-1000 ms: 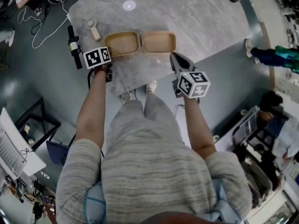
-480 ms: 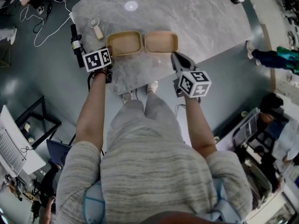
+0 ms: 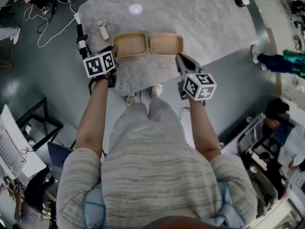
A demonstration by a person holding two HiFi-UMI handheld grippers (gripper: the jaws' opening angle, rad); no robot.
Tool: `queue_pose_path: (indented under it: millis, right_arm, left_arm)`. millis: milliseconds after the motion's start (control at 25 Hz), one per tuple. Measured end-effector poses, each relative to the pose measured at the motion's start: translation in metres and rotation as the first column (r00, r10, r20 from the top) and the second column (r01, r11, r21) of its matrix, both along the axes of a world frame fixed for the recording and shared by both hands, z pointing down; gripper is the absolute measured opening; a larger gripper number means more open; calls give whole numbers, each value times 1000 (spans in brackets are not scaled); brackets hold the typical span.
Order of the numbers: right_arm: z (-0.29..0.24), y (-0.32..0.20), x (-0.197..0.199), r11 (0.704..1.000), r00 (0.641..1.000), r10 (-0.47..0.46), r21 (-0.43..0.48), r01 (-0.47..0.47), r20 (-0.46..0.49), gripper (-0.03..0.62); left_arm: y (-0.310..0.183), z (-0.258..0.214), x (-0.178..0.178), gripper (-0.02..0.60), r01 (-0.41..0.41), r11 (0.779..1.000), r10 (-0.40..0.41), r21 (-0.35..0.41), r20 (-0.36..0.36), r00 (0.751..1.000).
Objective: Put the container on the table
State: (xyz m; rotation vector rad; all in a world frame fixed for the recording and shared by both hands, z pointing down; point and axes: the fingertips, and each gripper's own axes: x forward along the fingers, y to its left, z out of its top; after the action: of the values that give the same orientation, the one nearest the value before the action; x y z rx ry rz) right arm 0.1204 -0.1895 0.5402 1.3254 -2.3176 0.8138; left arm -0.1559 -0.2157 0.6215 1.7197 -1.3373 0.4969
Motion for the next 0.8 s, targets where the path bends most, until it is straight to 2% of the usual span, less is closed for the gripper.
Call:
queue_pose_path:
  millis: [200,480,800]
  right_arm:
    - [-9,6,-4,1000,1000,2,16,-2,13,2]
    - [-22,17,-14,999,999,6,40,-7,37,2]
    - [-45,42,-25,997,997,-8,78,2,78,2]
  left_arm:
    - [8,-28,11,75,-13,998,15,56,-33,999]
    - [29,-48,23,75,-34,995,43,97,-92,995]
    - [51,-100,48,75,-126,963,165,237,-154,974]
